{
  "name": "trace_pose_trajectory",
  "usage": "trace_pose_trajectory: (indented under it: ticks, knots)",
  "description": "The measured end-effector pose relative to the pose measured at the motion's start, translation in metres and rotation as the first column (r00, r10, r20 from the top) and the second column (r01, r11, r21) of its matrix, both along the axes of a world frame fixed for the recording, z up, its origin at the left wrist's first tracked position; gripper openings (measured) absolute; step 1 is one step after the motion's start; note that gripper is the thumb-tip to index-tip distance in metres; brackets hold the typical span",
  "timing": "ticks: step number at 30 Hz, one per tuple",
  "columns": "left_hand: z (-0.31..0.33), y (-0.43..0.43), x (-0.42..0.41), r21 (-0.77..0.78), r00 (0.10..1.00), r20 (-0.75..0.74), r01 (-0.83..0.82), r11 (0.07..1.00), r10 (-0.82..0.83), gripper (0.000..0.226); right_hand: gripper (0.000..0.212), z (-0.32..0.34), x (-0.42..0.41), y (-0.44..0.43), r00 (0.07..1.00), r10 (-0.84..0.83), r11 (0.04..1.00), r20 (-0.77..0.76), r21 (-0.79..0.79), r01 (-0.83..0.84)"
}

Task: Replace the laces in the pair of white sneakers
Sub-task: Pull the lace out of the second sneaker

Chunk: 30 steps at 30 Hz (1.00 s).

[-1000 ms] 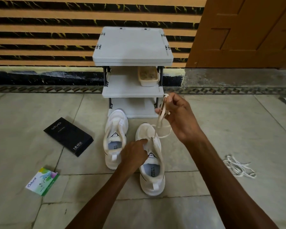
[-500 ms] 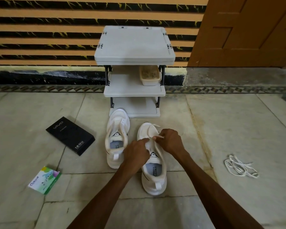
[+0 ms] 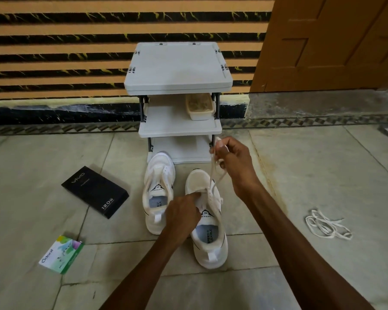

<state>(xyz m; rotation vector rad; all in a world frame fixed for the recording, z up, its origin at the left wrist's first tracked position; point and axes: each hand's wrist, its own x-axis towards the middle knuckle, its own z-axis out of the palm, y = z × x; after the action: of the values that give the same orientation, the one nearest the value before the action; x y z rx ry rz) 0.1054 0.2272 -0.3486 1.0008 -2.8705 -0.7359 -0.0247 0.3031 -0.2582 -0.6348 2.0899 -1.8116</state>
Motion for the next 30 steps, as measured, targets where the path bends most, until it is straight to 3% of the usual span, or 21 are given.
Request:
trace_pose_trajectory:
  ticks: [3,5,7,11,14,19,21,25,30]
  knots:
    - [0.001,0.003,-0.003,0.019,1.0,0.001,-0.017,1.0,0.017,0.051,0.032,-0.035,-0.003,0.008,0.991,-0.079,0.967,-0.11,0.232,0.103]
    - [0.001,0.005,-0.004,0.008,1.0,0.003,-0.02,1.0,0.02,0.054,0.034,-0.056,-0.009,0.015,0.984,-0.029,0.881,-0.177,0.46,0.109]
    - [0.001,0.007,-0.004,-0.025,1.0,0.01,-0.003,1.0,0.004,0.055,0.038,-0.072,-0.009,0.02,0.979,0.02,0.824,-0.205,0.557,0.1]
    - [0.0,0.007,-0.006,-0.05,1.0,0.003,0.007,0.999,-0.007,0.055,0.059,-0.091,0.003,0.022,0.979,0.051,0.86,-0.198,0.507,0.058]
    - [0.001,0.008,-0.005,-0.045,1.0,-0.002,-0.013,0.999,0.013,0.053,0.041,-0.099,0.006,0.018,0.981,0.06,0.841,-0.185,0.538,0.05]
    - [0.002,0.008,-0.007,-0.005,1.0,0.002,-0.025,1.0,0.025,0.053,0.021,-0.098,0.0,0.009,0.971,0.149,0.69,-0.188,0.723,0.034]
    - [0.003,0.007,-0.007,0.015,1.0,0.004,-0.023,1.0,0.023,0.054,0.017,-0.092,-0.004,0.009,0.969,0.111,0.72,-0.221,0.69,0.074]
    - [0.002,0.006,-0.006,0.025,1.0,0.005,-0.022,0.999,0.022,0.052,0.007,-0.072,-0.012,0.009,0.941,-0.128,0.85,-0.314,0.455,0.267]
    - [0.001,0.006,-0.006,0.016,1.0,0.005,-0.019,1.0,0.018,0.05,0.017,-0.058,-0.022,0.006,0.949,-0.041,0.859,-0.313,0.475,0.193]
